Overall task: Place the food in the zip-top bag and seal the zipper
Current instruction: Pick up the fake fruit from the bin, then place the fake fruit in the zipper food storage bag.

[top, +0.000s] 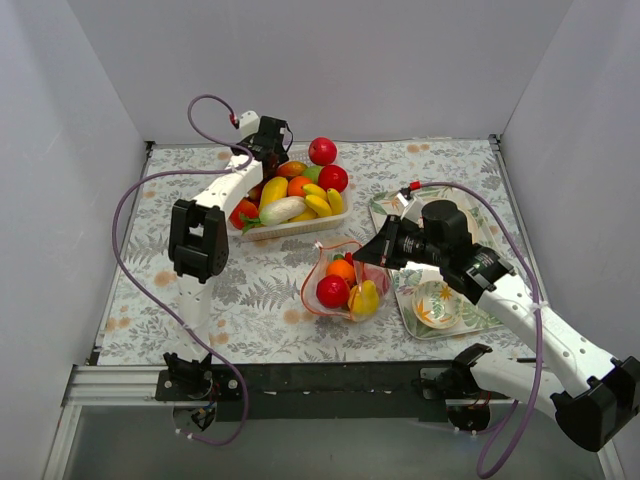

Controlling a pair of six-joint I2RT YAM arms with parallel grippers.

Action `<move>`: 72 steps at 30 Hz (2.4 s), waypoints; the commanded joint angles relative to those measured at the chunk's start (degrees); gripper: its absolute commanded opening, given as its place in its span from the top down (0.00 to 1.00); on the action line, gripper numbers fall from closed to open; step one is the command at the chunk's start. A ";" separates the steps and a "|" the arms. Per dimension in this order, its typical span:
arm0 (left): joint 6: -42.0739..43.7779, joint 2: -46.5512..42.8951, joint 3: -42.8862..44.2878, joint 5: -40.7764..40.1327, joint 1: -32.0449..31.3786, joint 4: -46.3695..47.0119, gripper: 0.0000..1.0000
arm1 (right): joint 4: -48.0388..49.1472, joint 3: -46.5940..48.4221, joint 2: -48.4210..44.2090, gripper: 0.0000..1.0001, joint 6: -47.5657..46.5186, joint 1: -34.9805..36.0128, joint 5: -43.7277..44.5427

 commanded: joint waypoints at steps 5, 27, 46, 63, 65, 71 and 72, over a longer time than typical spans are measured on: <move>-1.42 0.66 -0.07 -1.06 -0.23 -0.38 0.30 | 2.91 -0.46 -1.12 0.99 0.02 0.31 -0.73; 5.26 -10.05 0.63 -1.85 -1.63 1.47 0.67 | 3.61 -1.61 -0.42 0.99 0.46 0.22 0.32; 2.37 -44.67 -28.88 20.98 -10.06 -1.61 0.67 | 3.43 3.49 3.63 0.99 -0.24 0.22 3.49; -2.30 -64.82 -45.86 37.17 -23.42 -3.45 0.67 | -0.25 9.20 7.41 0.99 -0.77 0.22 8.06; -2.39 -64.91 -46.74 36.82 -24.65 -3.45 0.67 | -0.52 9.47 7.58 0.99 -0.68 0.31 8.23; -3.01 -63.15 -48.59 36.91 -27.81 -1.43 0.65 | -1.05 10.26 7.49 0.99 -0.59 0.31 8.67; -3.09 -62.89 -48.59 36.65 -28.08 -1.34 0.58 | -1.31 10.35 7.49 0.99 -0.59 0.31 8.67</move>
